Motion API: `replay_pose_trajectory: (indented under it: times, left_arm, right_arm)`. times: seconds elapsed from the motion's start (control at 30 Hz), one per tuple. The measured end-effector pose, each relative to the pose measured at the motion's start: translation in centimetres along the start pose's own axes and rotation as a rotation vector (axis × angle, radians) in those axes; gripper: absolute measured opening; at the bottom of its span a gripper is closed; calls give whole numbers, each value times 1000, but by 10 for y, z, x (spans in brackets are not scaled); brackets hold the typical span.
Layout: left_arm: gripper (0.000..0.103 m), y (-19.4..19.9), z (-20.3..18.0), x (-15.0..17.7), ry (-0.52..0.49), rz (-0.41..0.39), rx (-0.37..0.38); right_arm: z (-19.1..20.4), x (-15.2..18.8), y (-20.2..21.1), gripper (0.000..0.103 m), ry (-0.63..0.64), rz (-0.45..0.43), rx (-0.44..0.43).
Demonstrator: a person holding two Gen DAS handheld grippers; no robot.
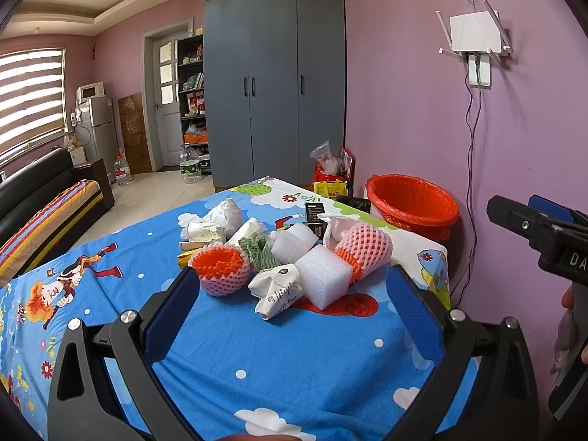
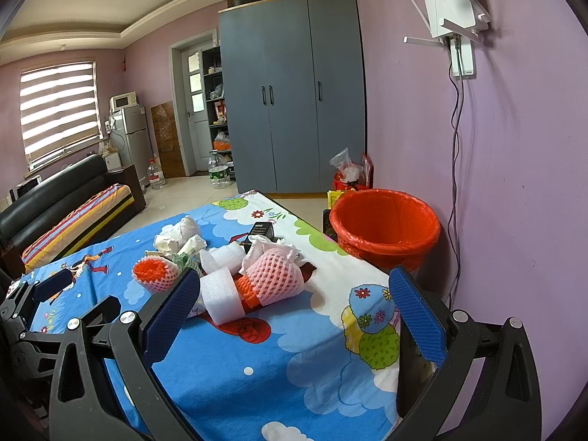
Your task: Collect trash
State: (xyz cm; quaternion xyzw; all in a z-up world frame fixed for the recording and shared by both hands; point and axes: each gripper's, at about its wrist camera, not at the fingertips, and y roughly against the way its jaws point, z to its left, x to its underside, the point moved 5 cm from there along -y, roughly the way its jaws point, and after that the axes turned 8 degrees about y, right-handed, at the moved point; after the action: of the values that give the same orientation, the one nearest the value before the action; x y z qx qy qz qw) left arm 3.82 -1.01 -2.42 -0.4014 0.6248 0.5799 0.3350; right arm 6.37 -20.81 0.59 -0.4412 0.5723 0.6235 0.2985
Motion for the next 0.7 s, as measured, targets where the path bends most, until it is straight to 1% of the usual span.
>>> replay_pose_trajectory:
  times: [0.27,0.3,0.7]
  left_arm:
    - [98,5,-1,4,1,0,-1]
    - [98,-1,7,0,-2,2,4]
    - [98,-3,6,0,-7,5,4]
  right_arm:
    - [-1,1,0,96,-2,0,0]
    - [-2,0,0,96,-3,1,-1]
    - [0,1,-1,96,-4,3,-3]
